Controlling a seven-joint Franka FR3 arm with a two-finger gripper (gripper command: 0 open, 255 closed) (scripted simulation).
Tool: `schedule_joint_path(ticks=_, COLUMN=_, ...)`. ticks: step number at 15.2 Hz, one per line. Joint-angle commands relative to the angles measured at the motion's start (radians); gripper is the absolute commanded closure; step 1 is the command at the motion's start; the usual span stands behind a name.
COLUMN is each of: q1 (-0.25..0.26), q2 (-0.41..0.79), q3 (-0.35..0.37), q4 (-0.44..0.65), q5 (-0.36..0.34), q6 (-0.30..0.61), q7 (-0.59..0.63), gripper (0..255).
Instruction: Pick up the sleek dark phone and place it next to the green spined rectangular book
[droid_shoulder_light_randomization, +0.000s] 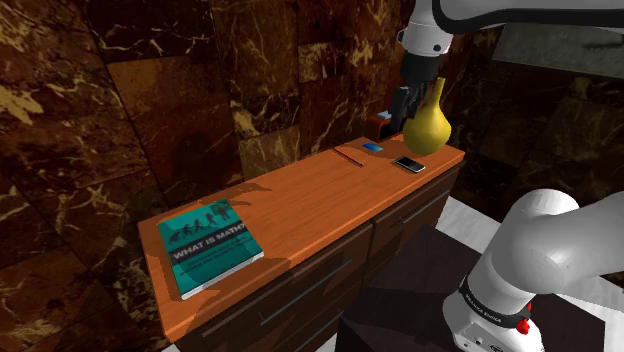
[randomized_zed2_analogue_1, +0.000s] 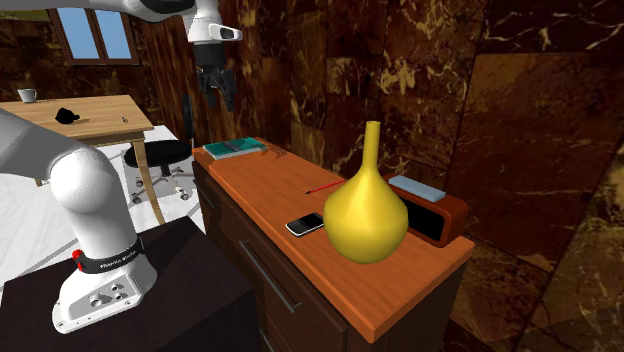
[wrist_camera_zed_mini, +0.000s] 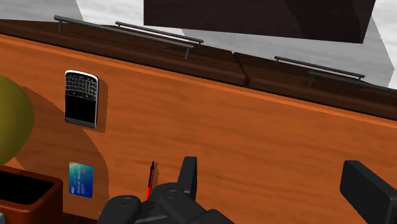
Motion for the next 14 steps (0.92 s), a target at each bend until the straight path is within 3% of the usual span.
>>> schedule_joint_path(ticks=1, q1=0.000, q2=0.000, q3=0.000, q4=0.000, q5=0.000, q6=0.000, q7=0.000, gripper=0)
schedule_joint_path(ticks=14, q1=-0.070, q2=0.238, q3=-0.247, q4=-0.067, q5=-0.087, q6=0.265, q7=-0.222, gripper=0)
